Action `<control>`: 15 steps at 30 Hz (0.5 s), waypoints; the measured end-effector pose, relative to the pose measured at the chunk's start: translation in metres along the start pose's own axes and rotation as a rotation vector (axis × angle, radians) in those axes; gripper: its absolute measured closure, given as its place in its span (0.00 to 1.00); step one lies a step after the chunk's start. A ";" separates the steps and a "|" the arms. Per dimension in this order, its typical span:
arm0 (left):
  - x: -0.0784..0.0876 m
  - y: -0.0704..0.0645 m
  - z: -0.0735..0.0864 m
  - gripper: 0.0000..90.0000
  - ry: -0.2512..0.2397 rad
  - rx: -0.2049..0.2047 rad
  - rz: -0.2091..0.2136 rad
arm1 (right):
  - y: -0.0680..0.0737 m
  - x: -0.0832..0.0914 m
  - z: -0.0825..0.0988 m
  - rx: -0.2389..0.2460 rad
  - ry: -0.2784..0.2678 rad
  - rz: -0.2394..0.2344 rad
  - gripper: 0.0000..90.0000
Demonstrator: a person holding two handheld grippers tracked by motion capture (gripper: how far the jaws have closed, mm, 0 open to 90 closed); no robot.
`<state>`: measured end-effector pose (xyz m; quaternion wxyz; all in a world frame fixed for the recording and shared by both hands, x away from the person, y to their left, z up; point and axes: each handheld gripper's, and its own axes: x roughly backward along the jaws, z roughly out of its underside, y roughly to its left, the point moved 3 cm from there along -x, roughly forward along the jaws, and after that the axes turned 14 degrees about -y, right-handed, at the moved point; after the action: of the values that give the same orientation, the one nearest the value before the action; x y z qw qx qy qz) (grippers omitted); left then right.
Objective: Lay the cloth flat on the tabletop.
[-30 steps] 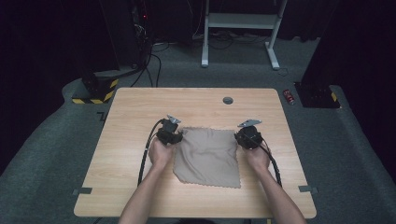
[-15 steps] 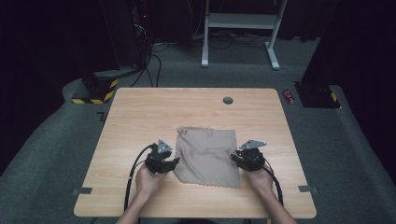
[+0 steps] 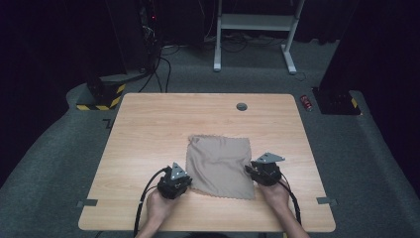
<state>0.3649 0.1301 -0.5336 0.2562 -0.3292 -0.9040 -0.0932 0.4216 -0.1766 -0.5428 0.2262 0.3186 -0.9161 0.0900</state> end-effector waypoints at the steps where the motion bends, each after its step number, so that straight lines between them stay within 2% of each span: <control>1: -0.001 0.000 -0.003 0.98 -0.001 -0.006 0.003 | 0.001 0.000 0.000 -0.001 0.002 0.004 0.73; 4: -0.005 0.002 -0.016 0.98 -0.011 -0.015 0.011 | 0.001 0.000 0.000 0.000 0.002 0.002 0.73; 8: -0.016 0.006 -0.025 0.97 -0.003 0.012 0.023 | 0.000 0.000 0.000 0.001 0.001 0.000 0.73; 10: -0.021 0.005 -0.024 0.90 0.010 0.013 0.012 | 0.000 0.000 0.000 0.001 0.001 0.000 0.73; 13: -0.020 0.004 -0.020 0.77 -0.001 0.020 -0.020 | 0.000 0.000 0.000 -0.007 0.000 0.001 0.74; 15: -0.010 0.004 -0.019 0.73 -0.054 0.013 -0.044 | 0.001 0.001 0.000 -0.001 0.005 0.007 0.77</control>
<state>0.3815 0.1212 -0.5232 0.2316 -0.3101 -0.9182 -0.0841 0.4202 -0.1761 -0.5421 0.2286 0.3152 -0.9166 0.0909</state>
